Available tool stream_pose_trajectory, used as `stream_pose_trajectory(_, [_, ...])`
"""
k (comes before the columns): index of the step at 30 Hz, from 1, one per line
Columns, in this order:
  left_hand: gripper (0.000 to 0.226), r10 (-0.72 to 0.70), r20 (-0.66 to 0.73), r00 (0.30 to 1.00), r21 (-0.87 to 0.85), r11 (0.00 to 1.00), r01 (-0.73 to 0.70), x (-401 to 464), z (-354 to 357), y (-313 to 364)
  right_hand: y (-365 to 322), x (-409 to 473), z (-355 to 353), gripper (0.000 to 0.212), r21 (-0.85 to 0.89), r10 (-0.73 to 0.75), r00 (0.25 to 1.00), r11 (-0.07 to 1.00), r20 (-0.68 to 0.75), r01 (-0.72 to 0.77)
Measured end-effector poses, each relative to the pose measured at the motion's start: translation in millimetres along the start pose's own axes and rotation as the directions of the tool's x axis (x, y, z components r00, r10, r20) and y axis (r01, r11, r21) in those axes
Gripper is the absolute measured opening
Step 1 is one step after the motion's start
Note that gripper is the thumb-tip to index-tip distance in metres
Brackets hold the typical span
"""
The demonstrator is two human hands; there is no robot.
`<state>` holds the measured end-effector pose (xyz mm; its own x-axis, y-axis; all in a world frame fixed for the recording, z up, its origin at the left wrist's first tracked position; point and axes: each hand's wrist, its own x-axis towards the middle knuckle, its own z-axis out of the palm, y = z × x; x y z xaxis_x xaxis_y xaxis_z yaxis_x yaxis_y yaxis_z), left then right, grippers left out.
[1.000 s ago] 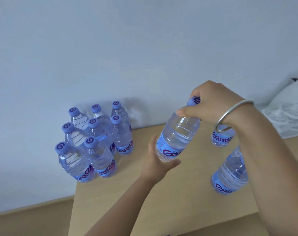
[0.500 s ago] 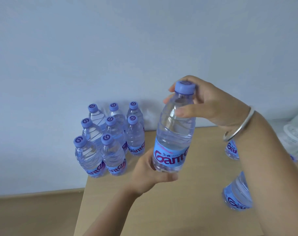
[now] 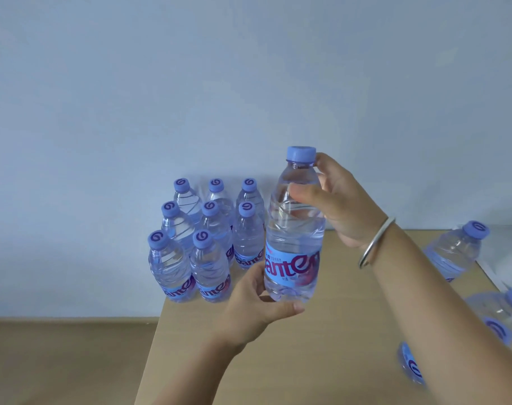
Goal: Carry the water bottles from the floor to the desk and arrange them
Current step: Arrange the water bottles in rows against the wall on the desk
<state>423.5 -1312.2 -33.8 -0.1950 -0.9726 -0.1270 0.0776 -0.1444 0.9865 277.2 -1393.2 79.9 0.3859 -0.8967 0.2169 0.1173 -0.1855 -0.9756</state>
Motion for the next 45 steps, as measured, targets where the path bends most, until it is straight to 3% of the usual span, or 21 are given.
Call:
stream_pose_trajectory(8, [0.058,0.020,-0.124,0.992,-0.015,1.000,-0.022,-8,-6,-16,14,6,16,0.031,-0.076,0.043,0.998,0.996,0.034,-0.041])
stream_pose_trajectory(13, [0.063,0.005,-0.230,0.973,0.035,0.999,0.003,-8,-11,-28,24,8,21,0.038,-0.114,0.088,0.994,0.990,0.067,-0.080])
stream_pose_trajectory(19, [0.039,-0.056,-0.450,0.891,0.049,0.995,0.087,3,-21,-72,72,7,28,0.034,-0.306,0.208,0.966,0.940,0.156,-0.152])
stream_pose_trajectory(26, [0.061,-0.165,-0.626,0.762,0.150,0.934,0.326,13,-19,-110,113,-1,39,0.029,-0.293,0.296,0.949,0.922,0.113,-0.253])
stream_pose_trajectory(38, [0.045,-0.228,-0.657,0.719,0.185,0.875,0.447,36,-19,-113,131,8,40,0.028,-0.387,0.274,0.962,0.886,-0.008,-0.256])
stream_pose_trajectory(45, [0.033,-0.259,-0.668,0.698,0.167,0.861,0.480,46,-23,-114,130,12,40,0.032,-0.406,0.233,0.972,0.889,0.001,-0.213])
